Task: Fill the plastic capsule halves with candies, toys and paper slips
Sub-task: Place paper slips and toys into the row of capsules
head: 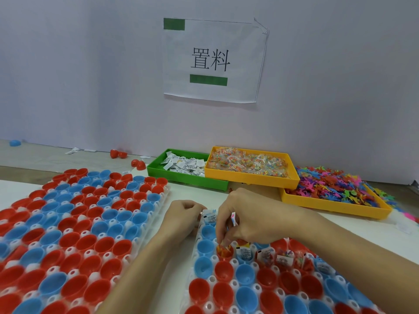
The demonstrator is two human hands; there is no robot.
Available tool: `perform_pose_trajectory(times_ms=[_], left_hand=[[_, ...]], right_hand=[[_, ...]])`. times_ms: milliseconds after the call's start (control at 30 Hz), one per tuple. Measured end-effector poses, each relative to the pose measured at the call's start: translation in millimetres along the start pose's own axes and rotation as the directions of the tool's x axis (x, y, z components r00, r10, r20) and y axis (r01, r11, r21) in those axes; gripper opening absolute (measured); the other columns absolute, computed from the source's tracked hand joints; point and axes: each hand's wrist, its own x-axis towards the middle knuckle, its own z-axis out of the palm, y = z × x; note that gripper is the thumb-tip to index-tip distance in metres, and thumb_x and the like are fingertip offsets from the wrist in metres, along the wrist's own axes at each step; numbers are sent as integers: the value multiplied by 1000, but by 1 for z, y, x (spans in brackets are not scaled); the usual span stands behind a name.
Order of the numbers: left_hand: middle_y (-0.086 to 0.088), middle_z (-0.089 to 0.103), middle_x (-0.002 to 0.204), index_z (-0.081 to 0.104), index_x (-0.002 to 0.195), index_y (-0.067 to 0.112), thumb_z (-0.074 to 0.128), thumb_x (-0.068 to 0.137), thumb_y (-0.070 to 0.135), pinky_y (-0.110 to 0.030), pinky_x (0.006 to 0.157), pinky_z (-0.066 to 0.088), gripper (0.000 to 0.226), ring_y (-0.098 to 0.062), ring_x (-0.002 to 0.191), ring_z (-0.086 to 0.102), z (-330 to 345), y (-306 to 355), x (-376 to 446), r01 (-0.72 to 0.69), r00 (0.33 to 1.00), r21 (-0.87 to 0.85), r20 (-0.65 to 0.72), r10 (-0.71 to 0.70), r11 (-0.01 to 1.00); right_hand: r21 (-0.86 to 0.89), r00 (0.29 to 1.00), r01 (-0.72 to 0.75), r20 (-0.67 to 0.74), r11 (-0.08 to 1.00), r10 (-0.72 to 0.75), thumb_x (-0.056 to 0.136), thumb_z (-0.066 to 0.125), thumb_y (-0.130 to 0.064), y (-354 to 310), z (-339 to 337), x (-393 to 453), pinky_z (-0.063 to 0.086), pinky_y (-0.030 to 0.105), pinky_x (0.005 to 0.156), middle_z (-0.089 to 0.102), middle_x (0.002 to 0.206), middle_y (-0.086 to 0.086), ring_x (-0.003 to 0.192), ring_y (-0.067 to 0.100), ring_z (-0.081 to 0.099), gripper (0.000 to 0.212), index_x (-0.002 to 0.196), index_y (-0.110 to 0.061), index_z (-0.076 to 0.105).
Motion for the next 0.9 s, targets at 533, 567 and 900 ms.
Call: perform_pose_trajectory(times_ms=[533,567,900], left_hand=[[4,71,68,74,94,13,49,99,14,-18,46,50,25,-5,52,67,0,-4,3,-9,1000,27,-14,10,1000],[3,72,72,74,95,13,49,100,15,-18,47,50,25,-6,56,68,0,-4,3,-8,1000,34,-13,9,999],[4,72,64,73,93,13,50,99,14,-18,46,50,24,-6,52,67,-1,-4,2,-9,1000,18,2,9,1000]], right_hand=[[-165,1000,12,28,986,-7,84,77,-14,-5,-1,-1,58,30,71,74,84,-11,76,3,65,11,89,-22,81],[-176,999,9,32,984,-3,84,76,-14,-6,-2,-1,58,33,72,74,84,-11,77,4,65,11,90,-23,81],[-152,998,-7,64,988,17,86,76,-26,-11,-4,-3,57,36,76,72,85,-11,81,7,64,7,93,-26,79]])
